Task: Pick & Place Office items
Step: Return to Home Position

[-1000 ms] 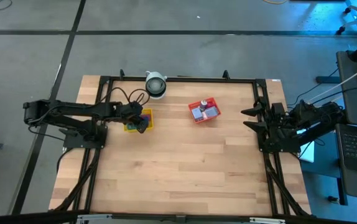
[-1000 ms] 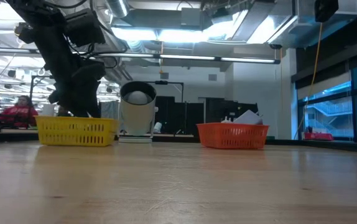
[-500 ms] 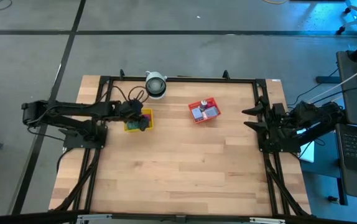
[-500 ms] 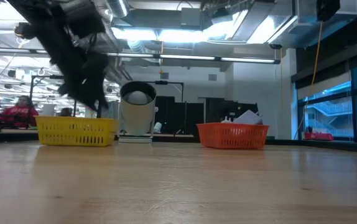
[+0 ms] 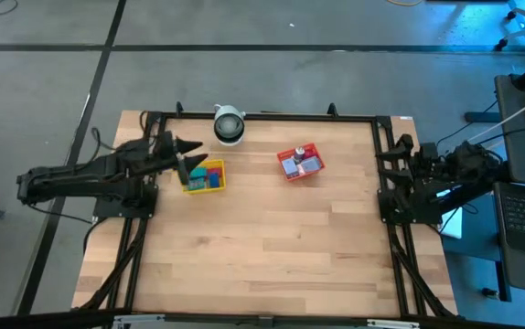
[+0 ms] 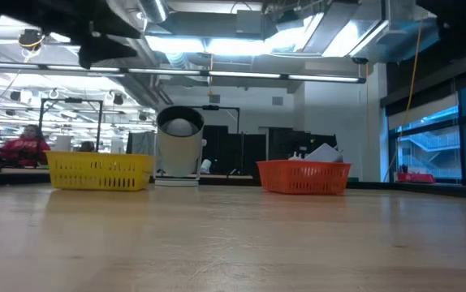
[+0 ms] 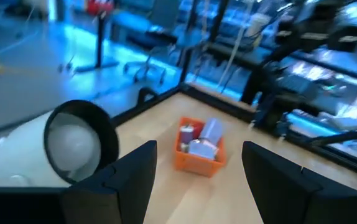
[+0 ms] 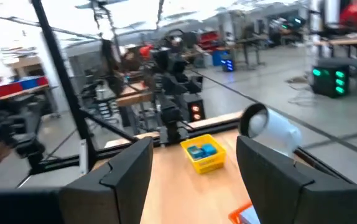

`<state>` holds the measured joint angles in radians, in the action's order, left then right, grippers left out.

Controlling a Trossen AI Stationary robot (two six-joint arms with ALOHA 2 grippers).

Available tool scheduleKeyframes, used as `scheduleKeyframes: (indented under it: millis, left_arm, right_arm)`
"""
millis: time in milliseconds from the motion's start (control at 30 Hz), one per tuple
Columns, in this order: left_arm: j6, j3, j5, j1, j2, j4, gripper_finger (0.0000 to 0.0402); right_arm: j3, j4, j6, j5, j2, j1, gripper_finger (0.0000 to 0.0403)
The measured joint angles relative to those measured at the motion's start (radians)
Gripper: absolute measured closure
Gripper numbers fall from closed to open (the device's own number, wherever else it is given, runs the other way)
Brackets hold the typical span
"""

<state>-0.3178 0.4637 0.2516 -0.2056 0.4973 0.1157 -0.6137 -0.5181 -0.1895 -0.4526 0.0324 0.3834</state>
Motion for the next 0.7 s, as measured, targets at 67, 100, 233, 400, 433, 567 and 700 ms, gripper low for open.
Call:
scheduleKeyframes:
  millis: [67,100,233,400,433,567,700]
  left_arm:
    - [0.033,-0.067,-0.001,0.026,-0.072,-0.048,0.0169]
    - [0.045,-0.105,-0.001,0.037,-0.103,-0.083,0.0169]
    - [0.063,-0.269,-0.011,0.067,-0.206,-0.315,0.0169]
    - [0.067,-0.398,-0.051,0.074,-0.278,-0.476,0.0169]
    - [0.062,-0.412,-0.059,0.074,-0.28,-0.486,0.0169]
    - [0.039,-0.449,-0.064,0.075,-0.28,-0.521,0.0169]
    - [0.042,-0.454,-0.099,0.075,-0.281,-0.525,0.0169]
  right_arm:
    - [0.026,-0.004,0.028,0.045,-0.033,0.0,0.017]
    - [0.04,0.01,0.045,0.075,-0.032,0.0,0.017]
    - [0.073,0.1,0.024,0.126,-0.017,0.0,0.017]
    - [0.18,0.214,0.023,0.129,-0.014,0.0,0.017]
    - [0.215,0.254,0.032,0.13,-0.015,0.0,0.017]
    - [0.347,0.487,0.071,0.186,-0.013,0.0,0.017]
    - [0.408,0.566,0.119,0.278,-0.013,0.0,0.017]
